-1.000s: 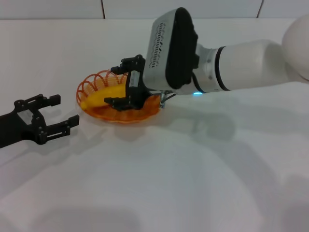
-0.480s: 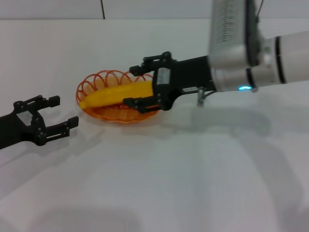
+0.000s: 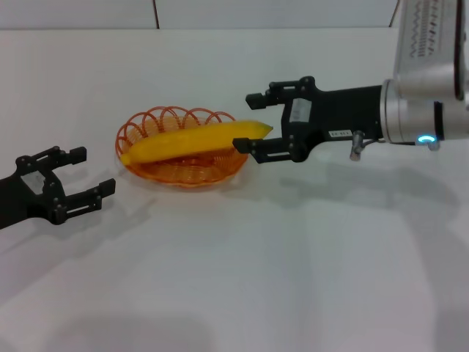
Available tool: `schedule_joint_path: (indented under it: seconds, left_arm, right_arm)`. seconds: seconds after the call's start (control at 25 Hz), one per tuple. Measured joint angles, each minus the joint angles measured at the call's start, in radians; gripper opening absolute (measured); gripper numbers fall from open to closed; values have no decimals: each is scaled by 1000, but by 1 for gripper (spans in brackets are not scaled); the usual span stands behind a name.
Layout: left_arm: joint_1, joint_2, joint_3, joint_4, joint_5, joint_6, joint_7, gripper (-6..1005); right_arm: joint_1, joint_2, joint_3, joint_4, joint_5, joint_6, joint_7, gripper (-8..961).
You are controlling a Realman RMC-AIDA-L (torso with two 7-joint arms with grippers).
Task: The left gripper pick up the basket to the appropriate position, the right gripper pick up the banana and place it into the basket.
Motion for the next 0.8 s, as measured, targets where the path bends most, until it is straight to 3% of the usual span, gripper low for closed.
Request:
schedule_joint_path:
  seconds: [0.32, 0.8]
  left_arm:
    - [1, -1, -1, 2, -3, 1, 1, 802]
    - [4, -10, -3, 4, -9, 1, 11, 802]
  right_arm:
    - [8, -3, 122, 128, -1, -115, -90, 732]
    - [4, -9, 227, 247, -11, -158, -171, 733]
